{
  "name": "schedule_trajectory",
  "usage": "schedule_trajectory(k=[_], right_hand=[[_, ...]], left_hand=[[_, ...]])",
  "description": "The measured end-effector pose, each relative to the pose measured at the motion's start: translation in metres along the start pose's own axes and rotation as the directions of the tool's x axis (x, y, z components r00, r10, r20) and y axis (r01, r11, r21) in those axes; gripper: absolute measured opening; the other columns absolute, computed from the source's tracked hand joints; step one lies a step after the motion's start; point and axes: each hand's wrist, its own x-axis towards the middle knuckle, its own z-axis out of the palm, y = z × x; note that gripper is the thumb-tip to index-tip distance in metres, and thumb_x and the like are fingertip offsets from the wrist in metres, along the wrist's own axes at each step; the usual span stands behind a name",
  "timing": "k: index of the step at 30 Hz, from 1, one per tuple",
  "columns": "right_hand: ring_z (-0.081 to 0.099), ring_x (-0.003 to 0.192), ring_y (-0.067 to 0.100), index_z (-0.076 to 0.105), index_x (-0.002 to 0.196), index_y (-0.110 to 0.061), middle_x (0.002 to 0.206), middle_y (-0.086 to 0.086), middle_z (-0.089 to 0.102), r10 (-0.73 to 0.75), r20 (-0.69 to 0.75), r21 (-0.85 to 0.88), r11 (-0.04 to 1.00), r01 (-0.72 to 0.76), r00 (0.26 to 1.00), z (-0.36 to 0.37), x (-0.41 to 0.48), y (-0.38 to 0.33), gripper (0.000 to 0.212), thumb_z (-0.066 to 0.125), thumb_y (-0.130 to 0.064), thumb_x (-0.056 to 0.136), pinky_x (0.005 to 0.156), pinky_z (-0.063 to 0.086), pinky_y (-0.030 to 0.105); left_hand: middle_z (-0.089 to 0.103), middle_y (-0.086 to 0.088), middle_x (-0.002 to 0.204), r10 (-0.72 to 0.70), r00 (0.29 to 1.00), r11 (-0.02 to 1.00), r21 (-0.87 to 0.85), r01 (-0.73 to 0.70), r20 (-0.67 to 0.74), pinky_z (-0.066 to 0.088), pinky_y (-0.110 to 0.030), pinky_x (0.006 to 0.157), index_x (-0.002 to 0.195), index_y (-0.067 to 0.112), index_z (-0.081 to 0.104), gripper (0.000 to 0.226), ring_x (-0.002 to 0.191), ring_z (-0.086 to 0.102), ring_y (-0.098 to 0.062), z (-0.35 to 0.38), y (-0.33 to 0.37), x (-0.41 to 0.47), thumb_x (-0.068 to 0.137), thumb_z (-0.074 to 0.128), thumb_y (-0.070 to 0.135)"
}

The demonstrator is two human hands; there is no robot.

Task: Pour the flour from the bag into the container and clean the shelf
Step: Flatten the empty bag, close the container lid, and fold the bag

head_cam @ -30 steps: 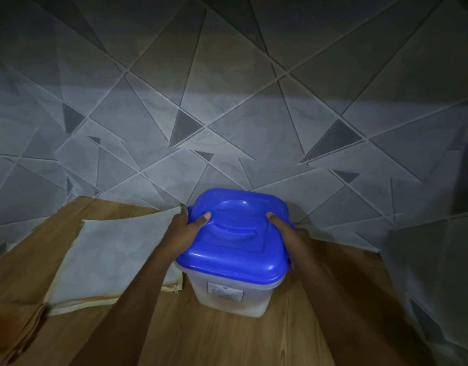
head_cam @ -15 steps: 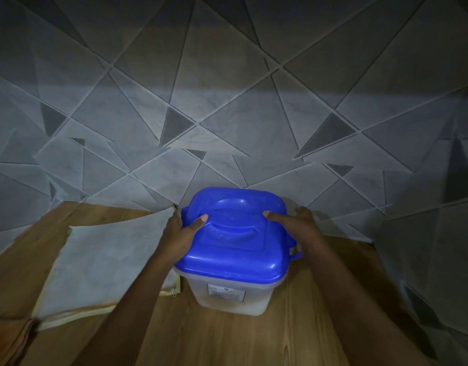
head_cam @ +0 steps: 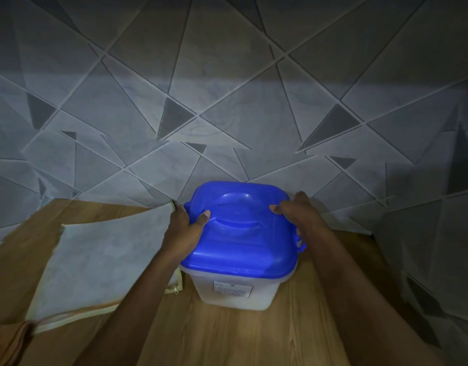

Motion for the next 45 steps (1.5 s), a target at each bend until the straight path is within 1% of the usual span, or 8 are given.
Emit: schedule_trajectory(k=[12,16,19,24,28,35,40,45], right_hand=[[0.05,0.128,0.041,0.032,0.149,-0.02,0.145,0.018,0.049,-0.032,-0.09,-0.334,0.943,0.001,0.995,0.027,0.009,-0.003,0.086,0.042,-0.04,0.066,0.112,0.036,0.058],[0.035,0.141,0.043,0.022,0.157,-0.022,0.153,0.022,0.038,-0.032,-0.144,-0.495,0.868,-0.044,0.989,0.032,-0.015,-0.012,0.072,0.046,-0.039,0.092,0.12,0.02,0.056],[0.039,0.137,0.043,0.016,0.16,-0.021,0.151,0.026,0.037,-0.095,-0.165,-0.523,0.853,-0.005,0.982,0.034,-0.019,0.001,0.07,0.042,-0.04,0.098,0.116,0.03,0.052],[0.042,0.135,0.042,0.014,0.16,-0.015,0.149,0.027,0.042,-0.203,-0.182,-0.585,0.809,0.06,0.962,0.036,-0.013,0.011,0.062,0.032,-0.038,0.105,0.111,0.036,0.047],[0.046,0.131,0.044,0.02,0.158,-0.016,0.145,0.027,0.045,-0.227,-0.192,-0.58,0.811,0.077,0.955,0.036,-0.011,0.014,0.06,0.033,-0.039,0.104,0.107,0.039,0.048],[0.044,0.133,0.044,0.018,0.158,-0.016,0.147,0.028,0.042,-0.248,-0.186,-0.587,0.804,0.094,0.951,0.036,-0.009,0.016,0.06,0.034,-0.041,0.105,0.105,0.042,0.05],[0.044,0.133,0.043,0.021,0.157,-0.016,0.147,0.026,0.043,-0.259,-0.196,-0.579,0.809,0.101,0.946,0.036,-0.009,0.017,0.058,0.033,-0.04,0.106,0.105,0.042,0.05],[0.048,0.129,0.043,0.025,0.155,-0.017,0.145,0.026,0.044,-0.245,-0.208,-0.56,0.824,0.09,0.947,0.035,-0.015,0.014,0.055,0.035,-0.039,0.106,0.103,0.044,0.048]], left_hand=[[0.039,-0.009,0.153,-0.016,1.0,0.998,0.06,0.017,-0.016,0.046,-0.048,0.106,0.154,0.016,0.028,0.078,0.132,0.05,-0.033,0.001,0.009,-0.007,0.093,0.054,0.058],[0.038,-0.008,0.155,-0.01,1.0,0.998,0.055,0.01,0.0,0.046,-0.049,0.107,0.155,0.015,0.026,0.079,0.134,0.049,-0.032,-0.001,0.012,-0.013,0.094,0.054,0.057],[0.036,-0.008,0.156,-0.035,0.999,0.999,-0.009,0.036,0.023,0.046,-0.049,0.107,0.155,0.016,0.027,0.089,0.136,0.047,-0.032,-0.004,0.012,-0.012,0.086,0.062,0.061],[0.076,-0.009,0.108,-0.241,0.963,0.862,-0.429,0.27,0.121,0.062,-0.041,0.079,0.118,0.011,0.065,0.081,0.092,0.076,-0.028,-0.015,0.007,-0.004,0.055,0.092,0.054],[0.078,-0.014,0.097,-0.277,0.905,0.768,-0.492,0.41,0.322,0.061,-0.048,0.083,0.115,0.006,0.071,0.077,0.086,0.076,-0.033,-0.018,0.006,-0.007,0.051,0.096,0.043],[0.077,-0.012,0.092,-0.346,0.915,0.797,-0.45,0.404,0.208,0.062,-0.038,0.067,0.103,0.007,0.067,0.067,0.079,0.076,-0.03,-0.017,0.009,-0.008,0.055,0.095,0.044],[0.075,-0.006,0.102,-0.345,0.938,0.879,-0.358,0.313,-0.026,0.064,-0.044,0.074,0.109,0.012,0.068,0.112,0.084,0.075,-0.026,-0.016,-0.001,0.0,0.02,0.088,0.077],[0.071,-0.002,0.11,-0.221,0.96,0.967,-0.165,0.194,-0.171,0.059,-0.042,0.086,0.111,0.016,0.065,0.096,0.096,0.07,-0.025,-0.02,0.018,-0.014,0.041,0.079,0.081]])
